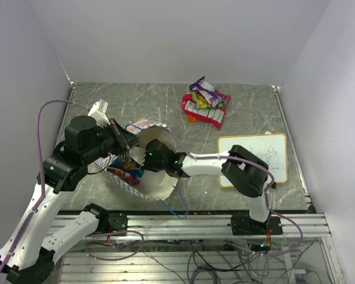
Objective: Take the snacks out of the paper bag
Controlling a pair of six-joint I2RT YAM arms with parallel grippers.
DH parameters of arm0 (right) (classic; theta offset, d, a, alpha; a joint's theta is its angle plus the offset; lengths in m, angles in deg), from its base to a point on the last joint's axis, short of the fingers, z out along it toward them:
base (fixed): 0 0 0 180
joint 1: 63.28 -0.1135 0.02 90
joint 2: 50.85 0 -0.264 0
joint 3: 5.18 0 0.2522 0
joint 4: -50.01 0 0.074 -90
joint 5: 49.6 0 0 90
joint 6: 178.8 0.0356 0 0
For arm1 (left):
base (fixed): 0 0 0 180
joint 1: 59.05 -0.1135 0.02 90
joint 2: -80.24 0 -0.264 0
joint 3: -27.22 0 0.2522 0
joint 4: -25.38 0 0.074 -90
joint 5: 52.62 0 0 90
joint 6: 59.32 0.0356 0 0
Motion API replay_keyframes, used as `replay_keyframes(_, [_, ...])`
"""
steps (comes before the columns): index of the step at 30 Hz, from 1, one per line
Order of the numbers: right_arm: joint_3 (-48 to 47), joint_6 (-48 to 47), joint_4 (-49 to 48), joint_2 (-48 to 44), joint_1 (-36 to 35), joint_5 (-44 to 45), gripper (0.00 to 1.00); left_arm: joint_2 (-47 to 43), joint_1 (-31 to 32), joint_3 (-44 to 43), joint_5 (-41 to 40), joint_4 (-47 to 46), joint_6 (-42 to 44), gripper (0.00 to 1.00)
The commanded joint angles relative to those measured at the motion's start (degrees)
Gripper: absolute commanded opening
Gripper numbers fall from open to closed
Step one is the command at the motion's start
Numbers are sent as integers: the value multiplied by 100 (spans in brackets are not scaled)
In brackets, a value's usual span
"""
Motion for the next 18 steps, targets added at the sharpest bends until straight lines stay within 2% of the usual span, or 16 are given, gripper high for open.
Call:
replay_keyframes(1, [-239, 166, 257, -461, 100, 195, 0, -131, 55, 158, -218, -132, -151, 7])
replay_keyframes(18, [138, 253, 1398, -1921, 86, 598, 0, 0, 55, 260, -350, -116, -121, 7])
